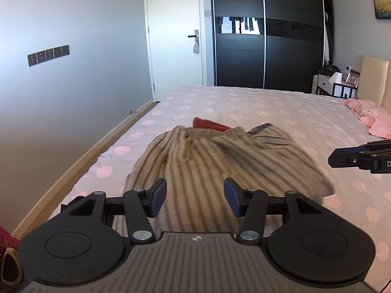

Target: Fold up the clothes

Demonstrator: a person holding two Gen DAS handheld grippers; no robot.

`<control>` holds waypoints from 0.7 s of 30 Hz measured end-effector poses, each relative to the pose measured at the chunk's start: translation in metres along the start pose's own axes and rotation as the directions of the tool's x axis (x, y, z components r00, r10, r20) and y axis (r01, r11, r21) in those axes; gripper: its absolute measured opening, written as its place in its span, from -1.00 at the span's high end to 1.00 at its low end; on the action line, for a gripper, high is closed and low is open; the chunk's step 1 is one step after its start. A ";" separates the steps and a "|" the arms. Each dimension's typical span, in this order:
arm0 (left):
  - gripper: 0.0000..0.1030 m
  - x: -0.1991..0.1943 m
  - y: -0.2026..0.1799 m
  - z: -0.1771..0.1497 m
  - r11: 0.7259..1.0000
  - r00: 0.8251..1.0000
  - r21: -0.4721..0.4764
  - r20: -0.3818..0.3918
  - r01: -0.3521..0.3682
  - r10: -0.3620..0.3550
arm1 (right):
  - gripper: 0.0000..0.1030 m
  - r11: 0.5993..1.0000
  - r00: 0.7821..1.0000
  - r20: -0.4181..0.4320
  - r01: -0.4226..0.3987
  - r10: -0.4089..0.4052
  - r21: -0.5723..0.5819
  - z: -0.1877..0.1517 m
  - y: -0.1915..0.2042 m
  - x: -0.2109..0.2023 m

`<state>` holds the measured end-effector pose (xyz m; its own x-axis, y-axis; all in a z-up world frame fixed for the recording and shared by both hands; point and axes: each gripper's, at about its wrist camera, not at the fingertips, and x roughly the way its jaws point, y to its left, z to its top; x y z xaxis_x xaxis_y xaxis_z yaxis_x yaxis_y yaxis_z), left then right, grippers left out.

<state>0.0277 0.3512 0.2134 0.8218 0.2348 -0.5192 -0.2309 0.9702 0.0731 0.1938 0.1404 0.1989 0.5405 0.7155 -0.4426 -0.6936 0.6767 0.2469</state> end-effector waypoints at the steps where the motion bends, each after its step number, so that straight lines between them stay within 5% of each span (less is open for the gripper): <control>1: -0.09 -0.006 -0.011 0.003 1.000 1.000 0.009 0.008 0.007 -0.007 | 0.37 1.000 1.000 0.002 0.005 -0.005 -0.001 -0.001 -0.001 -0.009; 12: -0.33 -0.070 -0.158 0.032 0.980 0.981 0.132 0.103 0.148 -0.162 | 0.02 0.987 0.985 0.072 0.158 -0.155 -0.038 -0.017 -0.031 -0.156; 21: -0.44 -0.106 -0.286 -0.005 0.930 0.934 0.192 0.114 0.314 -0.339 | -0.11 0.929 0.930 0.068 0.365 -0.362 -0.053 -0.085 -0.058 -0.272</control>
<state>0.0040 0.0486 0.2428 0.9053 -0.1027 -0.4122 0.1431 0.9874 0.0681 0.0465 -0.1084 0.2319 0.7860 0.4325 -0.4418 -0.4724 0.8811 0.0222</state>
